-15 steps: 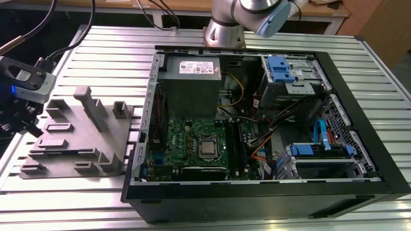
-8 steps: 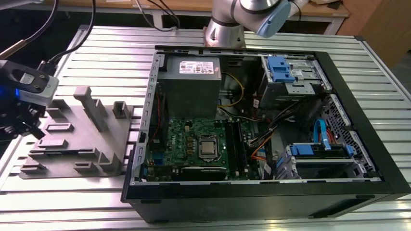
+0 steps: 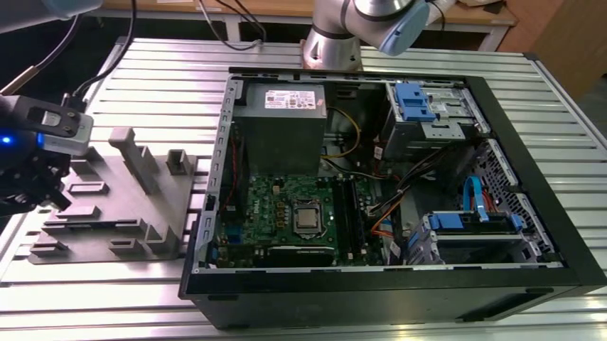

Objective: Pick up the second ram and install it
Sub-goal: 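Pick up the second ram and move it above second insertion slot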

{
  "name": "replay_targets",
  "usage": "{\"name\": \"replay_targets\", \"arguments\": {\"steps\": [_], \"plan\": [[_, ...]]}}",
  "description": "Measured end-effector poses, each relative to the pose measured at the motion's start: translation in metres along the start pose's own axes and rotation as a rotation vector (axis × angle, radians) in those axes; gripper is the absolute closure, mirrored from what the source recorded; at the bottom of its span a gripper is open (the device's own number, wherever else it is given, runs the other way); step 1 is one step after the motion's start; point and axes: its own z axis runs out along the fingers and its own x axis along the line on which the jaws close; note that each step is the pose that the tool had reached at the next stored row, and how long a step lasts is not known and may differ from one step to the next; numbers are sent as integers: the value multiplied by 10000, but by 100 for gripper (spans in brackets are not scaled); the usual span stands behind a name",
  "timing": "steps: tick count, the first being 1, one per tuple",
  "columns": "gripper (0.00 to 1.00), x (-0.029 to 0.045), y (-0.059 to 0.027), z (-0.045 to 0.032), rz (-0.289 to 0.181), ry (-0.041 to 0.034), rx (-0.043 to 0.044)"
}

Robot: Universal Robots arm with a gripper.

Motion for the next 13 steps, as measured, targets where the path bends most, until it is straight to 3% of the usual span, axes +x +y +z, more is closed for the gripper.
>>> {"name": "replay_targets", "arguments": {"steps": [6, 10, 13], "plan": [[93, 1, -3, 52, -875, 38, -20], [93, 1, -2, 64, -964, 3, -34], [93, 3, -3, 84, -1024, -54, 30]]}}
